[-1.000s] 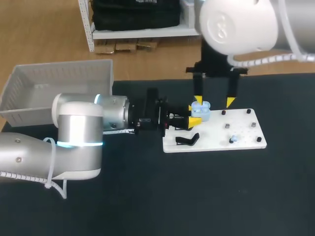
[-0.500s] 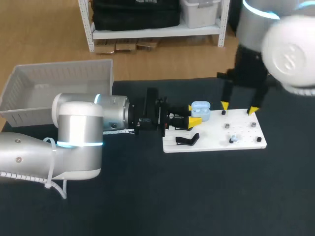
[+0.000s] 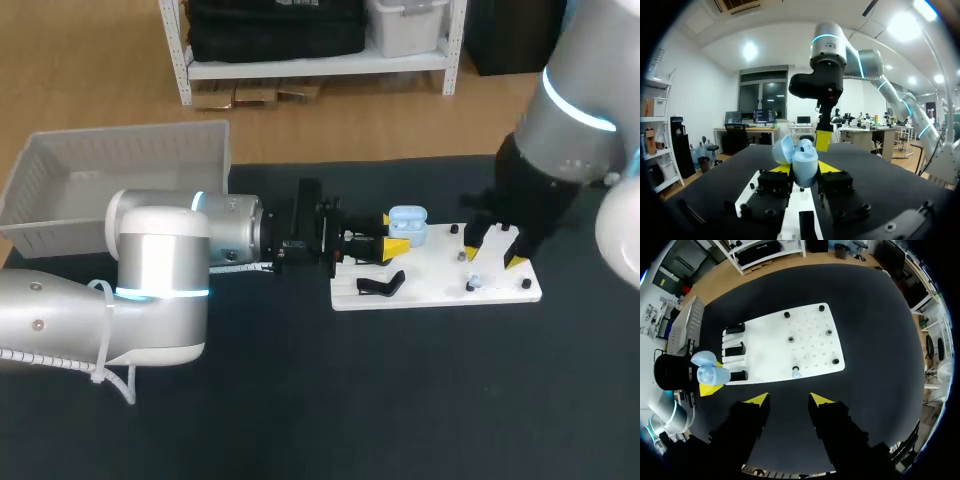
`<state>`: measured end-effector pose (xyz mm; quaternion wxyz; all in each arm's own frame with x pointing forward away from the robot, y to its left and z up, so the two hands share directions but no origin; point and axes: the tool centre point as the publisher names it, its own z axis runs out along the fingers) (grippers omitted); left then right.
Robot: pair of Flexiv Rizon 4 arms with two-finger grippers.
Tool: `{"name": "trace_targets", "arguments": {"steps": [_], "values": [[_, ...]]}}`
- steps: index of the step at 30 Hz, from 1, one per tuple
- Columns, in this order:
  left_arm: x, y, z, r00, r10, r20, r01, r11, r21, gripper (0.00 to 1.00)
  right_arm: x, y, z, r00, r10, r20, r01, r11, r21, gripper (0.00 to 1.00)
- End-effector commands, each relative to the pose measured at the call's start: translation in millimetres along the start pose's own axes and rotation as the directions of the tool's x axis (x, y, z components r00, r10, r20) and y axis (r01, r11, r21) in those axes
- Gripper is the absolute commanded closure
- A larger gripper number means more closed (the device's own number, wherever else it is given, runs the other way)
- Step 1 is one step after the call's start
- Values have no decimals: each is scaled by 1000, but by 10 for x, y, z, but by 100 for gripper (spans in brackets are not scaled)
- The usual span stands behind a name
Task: Pick up each earbud case from the left stands, insert the matching earbuds, close the lid, and place the case in the box.
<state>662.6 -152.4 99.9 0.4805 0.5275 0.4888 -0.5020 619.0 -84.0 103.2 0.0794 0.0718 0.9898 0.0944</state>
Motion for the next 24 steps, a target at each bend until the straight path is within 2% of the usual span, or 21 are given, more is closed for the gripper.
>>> {"name": "trace_targets", "arguments": {"steps": [1, 11, 24], "values": [[-1, 3, 3, 1000, -1, -2, 1, 1000, 0, 100, 1, -2, 166, 997, -9, 78, 9, 1000, 1, 52], [-1, 3, 3, 1000, -1, -2, 1, 1000, 0, 100, -50, -22, 422, 997, -39, 63, 36, 998, 44, 55], [-1, 3, 3, 1000, -1, -2, 1, 1000, 0, 100, -140, -154, 653, 998, -1, 65, -3, 997, 71, 59]]}}
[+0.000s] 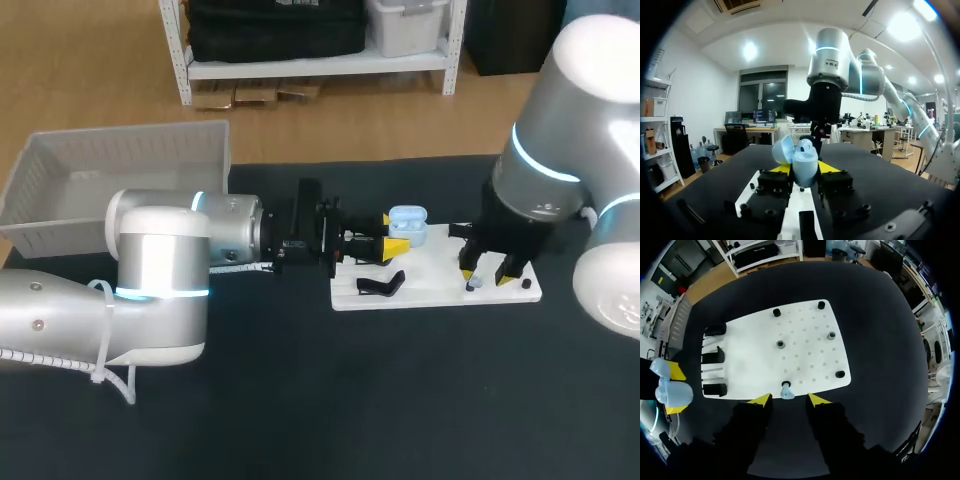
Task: Pick up each earbud case from the left stands, insert the matching earbuds, close the lid, and place the case in the box.
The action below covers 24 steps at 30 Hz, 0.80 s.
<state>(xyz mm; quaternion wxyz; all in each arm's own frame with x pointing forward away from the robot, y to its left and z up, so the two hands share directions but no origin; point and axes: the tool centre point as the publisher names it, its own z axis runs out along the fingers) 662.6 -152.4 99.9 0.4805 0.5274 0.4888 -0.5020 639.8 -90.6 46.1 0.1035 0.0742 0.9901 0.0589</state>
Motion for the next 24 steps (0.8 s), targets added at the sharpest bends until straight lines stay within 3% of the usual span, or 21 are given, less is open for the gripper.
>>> {"name": "trace_targets", "arguments": {"steps": [1, 24], "values": [[-1, 3, 3, 1000, -1, -2, 1, 1000, 0, 100, -8, -3, 86, 1000, 11, 13, -11, 1000, 5, 60], [-1, 3, 3, 1000, -1, -2, 1, 1000, 0, 100, -26, 20, 187, 999, 43, -1, -43, 999, 2, 69]]}}
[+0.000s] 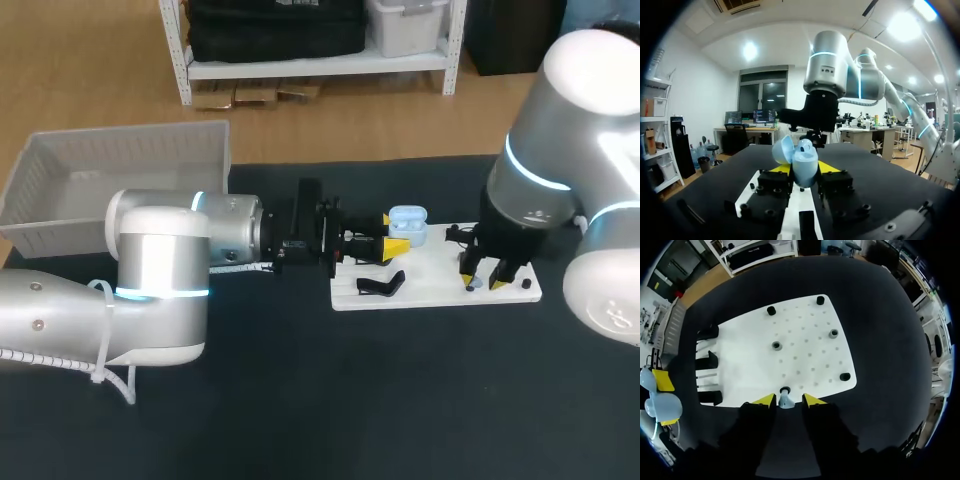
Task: Pick up each earbud case from the left stands, insert the matching earbuds, close the lid, and place the case in the box.
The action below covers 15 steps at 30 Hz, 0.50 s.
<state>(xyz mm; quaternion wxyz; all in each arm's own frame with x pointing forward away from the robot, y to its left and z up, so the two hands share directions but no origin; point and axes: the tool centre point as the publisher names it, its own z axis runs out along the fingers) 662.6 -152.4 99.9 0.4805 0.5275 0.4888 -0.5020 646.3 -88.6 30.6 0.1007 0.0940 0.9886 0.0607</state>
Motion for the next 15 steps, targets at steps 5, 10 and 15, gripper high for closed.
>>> {"name": "trace_targets", "arguments": {"steps": [5, 10, 15], "values": [[-1, 3, 3, 1000, -1, -2, 1, 1000, 0, 100, 6, 16, 25, 1000, 7, 0, -7, 1000, 0, 70], [-1, 3, 3, 1000, -1, -2, 1, 1000, 0, 100, 6, 23, 38, 1000, 9, -3, -9, 1000, -1, 72], [-1, 3, 3, 1000, -1, -2, 1, 1000, 0, 100, 6, 30, 44, 1000, 10, -6, -10, 1000, -2, 75]]}}
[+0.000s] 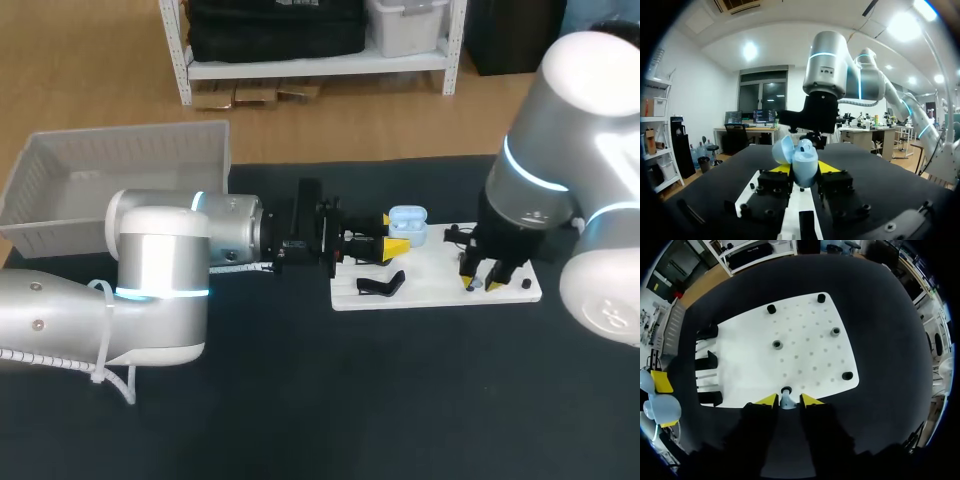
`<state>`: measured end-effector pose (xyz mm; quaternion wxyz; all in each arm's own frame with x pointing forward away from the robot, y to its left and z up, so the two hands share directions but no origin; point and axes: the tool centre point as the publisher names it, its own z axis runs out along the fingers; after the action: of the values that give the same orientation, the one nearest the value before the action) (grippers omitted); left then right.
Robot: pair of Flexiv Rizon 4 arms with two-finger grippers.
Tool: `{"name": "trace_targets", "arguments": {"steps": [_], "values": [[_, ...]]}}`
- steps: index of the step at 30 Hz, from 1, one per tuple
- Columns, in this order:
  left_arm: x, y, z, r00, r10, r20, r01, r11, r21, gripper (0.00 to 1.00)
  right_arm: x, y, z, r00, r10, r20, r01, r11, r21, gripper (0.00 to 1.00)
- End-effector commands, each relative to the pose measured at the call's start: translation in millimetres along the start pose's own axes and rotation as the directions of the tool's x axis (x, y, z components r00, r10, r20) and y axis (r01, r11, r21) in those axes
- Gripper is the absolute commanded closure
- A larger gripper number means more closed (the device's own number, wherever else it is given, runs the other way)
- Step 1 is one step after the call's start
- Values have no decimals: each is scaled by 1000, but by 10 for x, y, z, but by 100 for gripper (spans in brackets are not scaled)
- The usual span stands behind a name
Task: Pick up each earbud case from the left stands, insert the matching earbuds, close the lid, and place the case in the box.
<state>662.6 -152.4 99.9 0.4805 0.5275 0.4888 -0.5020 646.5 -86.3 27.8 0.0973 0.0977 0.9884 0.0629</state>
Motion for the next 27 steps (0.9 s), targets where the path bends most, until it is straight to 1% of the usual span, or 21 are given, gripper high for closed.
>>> {"name": "trace_targets", "arguments": {"steps": [1, 6, 9, 10, 12, 13, 20, 27], "values": [[-1, 3, 3, 1000, -1, -2, 1, 1000, 0, 100, -2, 13, 15, 1000, 2, 0, -2, 1000, 0, 75], [-1, 3, 3, 1000, -1, -2, 1, 1000, 0, 100, 0, 18, 17, 1000, 2, -2, -2, 1000, 1, 76], [-1, 3, 3, 1000, -1, -2, 1, 1000, 0, 100, 2, 19, 17, 1000, 1, -2, -1, 1000, 2, 79], [-1, 3, 3, 1000, -1, -2, 1, 1000, 0, 100, 2, 20, 17, 1000, 1, -2, -1, 1000, 3, 82], [-1, 3, 3, 1000, -1, -2, 1, 1000, 0, 100, 2, 19, 17, 1000, 1, -1, -1, 1000, 4, 97], [-1, 3, 3, 1000, -1, -2, 1, 1000, 0, 100, 3, 19, 16, 1000, 2, -1, -2, 1000, 4, 99], [-1, 3, 3, 1000, -1, -2, 1, 1000, 0, 100, 1, 4, -20, 1000, 2, 3, -2, 1000, 7, 100], [-1, 3, 3, 1000, -1, -2, 1, 1000, 0, 100, 8, 22, -152, 1000, -2, 12, 2, 1000, 8, 100]]}}
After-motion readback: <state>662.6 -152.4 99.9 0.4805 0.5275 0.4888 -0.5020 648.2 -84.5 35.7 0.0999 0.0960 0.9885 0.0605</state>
